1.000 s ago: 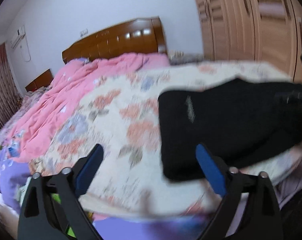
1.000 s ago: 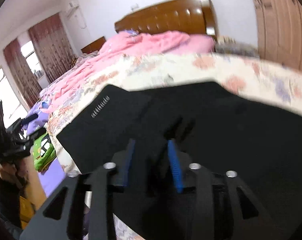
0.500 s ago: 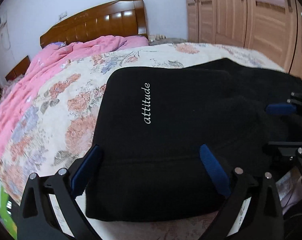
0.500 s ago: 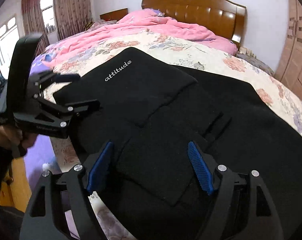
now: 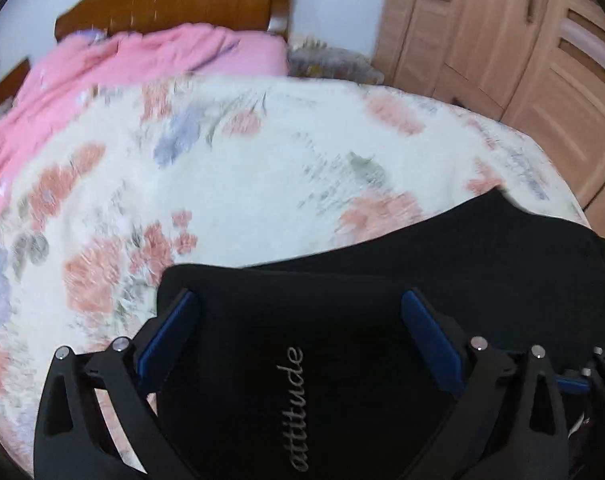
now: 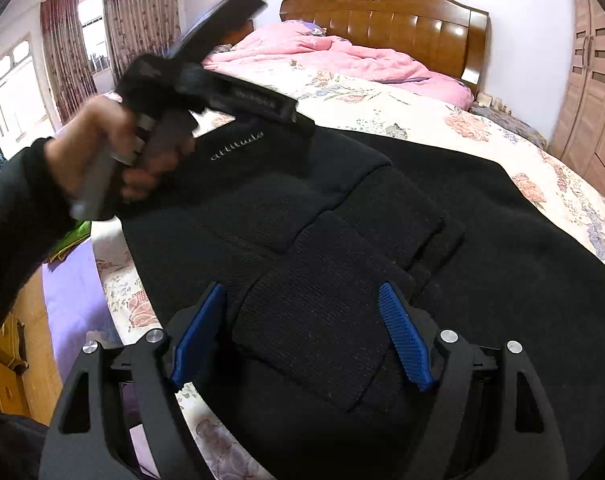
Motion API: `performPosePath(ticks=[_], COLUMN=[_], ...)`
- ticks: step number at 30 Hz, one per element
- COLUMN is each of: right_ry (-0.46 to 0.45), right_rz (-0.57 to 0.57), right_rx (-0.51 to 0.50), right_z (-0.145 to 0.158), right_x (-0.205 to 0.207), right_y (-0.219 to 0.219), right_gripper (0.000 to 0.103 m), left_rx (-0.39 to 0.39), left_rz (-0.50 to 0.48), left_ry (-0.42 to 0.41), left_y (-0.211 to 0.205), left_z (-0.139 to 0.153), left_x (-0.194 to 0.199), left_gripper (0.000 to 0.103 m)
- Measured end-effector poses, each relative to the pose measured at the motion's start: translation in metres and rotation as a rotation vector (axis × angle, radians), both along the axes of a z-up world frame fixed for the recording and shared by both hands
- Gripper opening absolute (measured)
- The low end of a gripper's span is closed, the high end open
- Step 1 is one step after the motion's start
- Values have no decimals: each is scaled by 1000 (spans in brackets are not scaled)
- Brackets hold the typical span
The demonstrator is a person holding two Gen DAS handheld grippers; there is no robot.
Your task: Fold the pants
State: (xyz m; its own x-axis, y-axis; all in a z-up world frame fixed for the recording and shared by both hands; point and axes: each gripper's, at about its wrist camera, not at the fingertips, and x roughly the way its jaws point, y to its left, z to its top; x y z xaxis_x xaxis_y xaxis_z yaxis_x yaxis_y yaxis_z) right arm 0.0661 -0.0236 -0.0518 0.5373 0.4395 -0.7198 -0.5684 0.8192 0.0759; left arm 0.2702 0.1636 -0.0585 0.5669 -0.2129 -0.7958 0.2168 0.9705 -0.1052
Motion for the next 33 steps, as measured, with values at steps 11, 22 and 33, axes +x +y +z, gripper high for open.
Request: performPosePath(ticks=[11,22,33], right_ry=[5,-28,60], right_rz=[-2,-176,-297], right_rx=[13,54,-94], right_z=[0,23,-16], right_x=[1,7,15], right_y=[-3,-62,-100], right_gripper=[78,83,86], left_rx=[108,262,246], left_rz=[-13,-93,-87], left_ry=[-8,-167,-97], left_y=[-16,-66,-62], left_z=[2,26,-7], left_x=[15,-56,-54], left_gripper=[101,101,102])
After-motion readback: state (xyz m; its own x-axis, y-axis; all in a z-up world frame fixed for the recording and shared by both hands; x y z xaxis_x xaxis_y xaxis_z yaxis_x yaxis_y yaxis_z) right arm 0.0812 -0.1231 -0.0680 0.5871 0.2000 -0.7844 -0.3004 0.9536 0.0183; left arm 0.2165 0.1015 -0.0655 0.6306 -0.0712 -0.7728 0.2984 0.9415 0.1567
